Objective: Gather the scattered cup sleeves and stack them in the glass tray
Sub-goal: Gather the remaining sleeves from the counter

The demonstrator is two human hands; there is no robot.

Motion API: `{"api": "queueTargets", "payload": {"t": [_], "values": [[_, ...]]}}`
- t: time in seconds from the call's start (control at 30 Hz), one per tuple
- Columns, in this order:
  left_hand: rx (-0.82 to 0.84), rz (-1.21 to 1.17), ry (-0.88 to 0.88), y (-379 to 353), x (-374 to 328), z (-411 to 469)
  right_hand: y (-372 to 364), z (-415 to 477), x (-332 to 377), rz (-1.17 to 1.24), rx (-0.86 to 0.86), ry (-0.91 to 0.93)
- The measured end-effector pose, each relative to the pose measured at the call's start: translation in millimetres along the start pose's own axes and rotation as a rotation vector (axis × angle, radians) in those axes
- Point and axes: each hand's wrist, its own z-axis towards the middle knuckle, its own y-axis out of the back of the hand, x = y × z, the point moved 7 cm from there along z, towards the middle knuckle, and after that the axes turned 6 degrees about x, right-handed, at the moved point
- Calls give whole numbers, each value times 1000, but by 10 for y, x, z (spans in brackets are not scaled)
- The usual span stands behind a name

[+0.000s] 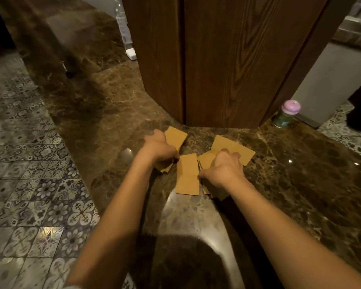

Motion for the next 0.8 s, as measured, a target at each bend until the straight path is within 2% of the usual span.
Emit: {"api": "queueTargets", "payload": {"t": [0.1,0.2,0.37,0.47,0.6,0.67,0.73,0.8], "values": [[18,9,3,-451,-22,-335,216,96,-9,-23,-39,80],[-49,48,2,-677,-95,-566,559,246,-21,-78,-92,135],[-33,46,67,-708,-190,-522,700,368,-81,-284,17,141],[-32,26,95,-671,-226,-497,701,396,-154,-251,36,119],[-108,13,-6,-621,-342,-599,730,393,-443,0,16,79],[-122,-61,-89,-633,-378,-618,658,365,-611,374,41,150],[-58,-265,-211,-721,-538,-712,566,162,-768,741,153,200],[24,-422,-355,-857,-787,-846,532,-82,-905,896,232,238]]}}
